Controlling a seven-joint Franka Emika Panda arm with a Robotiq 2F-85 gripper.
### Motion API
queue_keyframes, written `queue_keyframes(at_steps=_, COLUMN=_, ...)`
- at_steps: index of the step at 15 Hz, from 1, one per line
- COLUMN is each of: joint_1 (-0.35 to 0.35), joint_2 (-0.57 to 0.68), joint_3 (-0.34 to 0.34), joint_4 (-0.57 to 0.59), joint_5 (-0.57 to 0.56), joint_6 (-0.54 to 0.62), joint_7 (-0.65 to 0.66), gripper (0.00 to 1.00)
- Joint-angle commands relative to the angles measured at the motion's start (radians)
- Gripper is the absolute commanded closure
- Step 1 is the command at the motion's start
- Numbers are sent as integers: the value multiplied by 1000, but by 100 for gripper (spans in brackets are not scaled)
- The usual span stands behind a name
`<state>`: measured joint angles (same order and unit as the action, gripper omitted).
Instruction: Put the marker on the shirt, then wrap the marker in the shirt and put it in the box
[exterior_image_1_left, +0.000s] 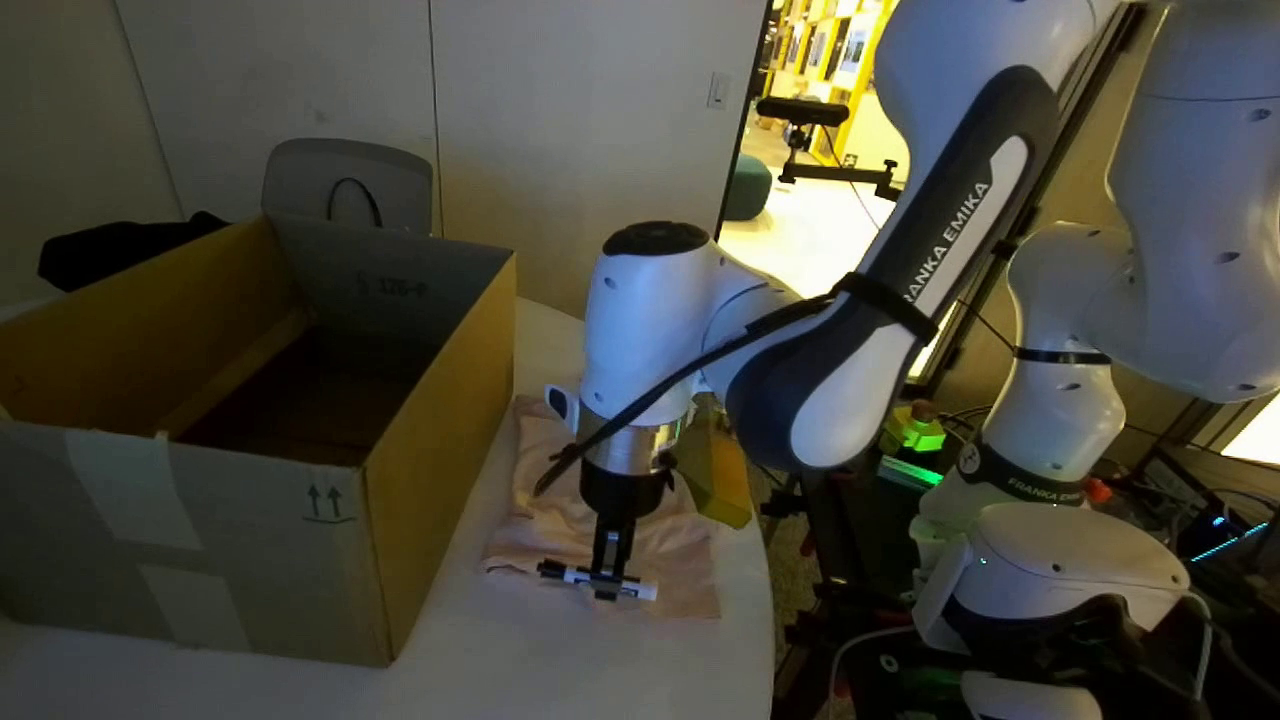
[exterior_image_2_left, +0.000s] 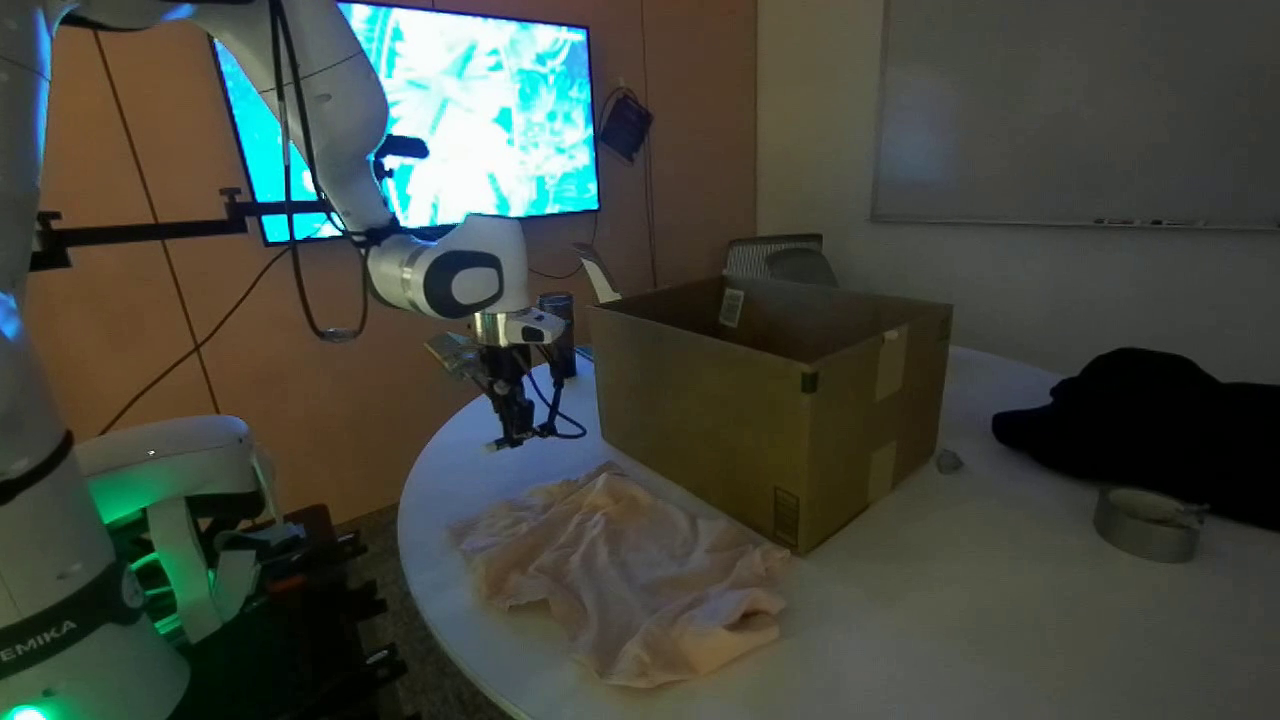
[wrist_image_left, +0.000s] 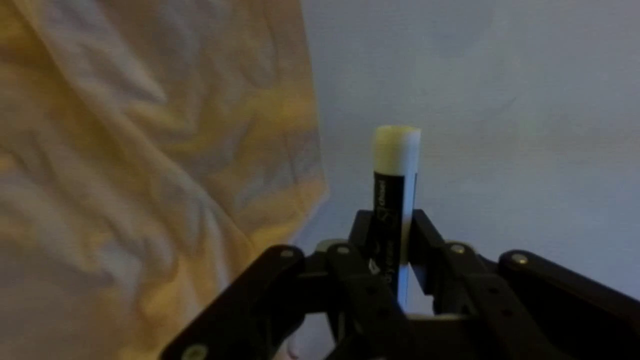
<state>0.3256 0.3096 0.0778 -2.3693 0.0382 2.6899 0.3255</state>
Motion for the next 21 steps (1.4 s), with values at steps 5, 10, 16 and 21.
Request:
queue_keyframes(at_steps=5, joint_1=-53, joint_2=5, joint_3=-134, joint_4=16, joint_5=-158, joint_6=-20, joint_7=102, gripper=94)
queue_keyframes(at_steps=10, joint_1=-62, joint_2=48, joint_3=-215, joint_4=35, joint_5=-251, joint_6=-36, joint_7=173, gripper=94)
queue_keyframes(at_steps=16, joint_1=-98, joint_2=181, joint_3=-271, joint_4=130, joint_5=-266, joint_6=-72, joint_7=162, gripper=94)
queue_keyframes(at_steps=21, joint_1=-93, joint_2=288, joint_3=-313, joint_4=212, joint_5=-262, joint_6=-92, joint_7=176, gripper=94)
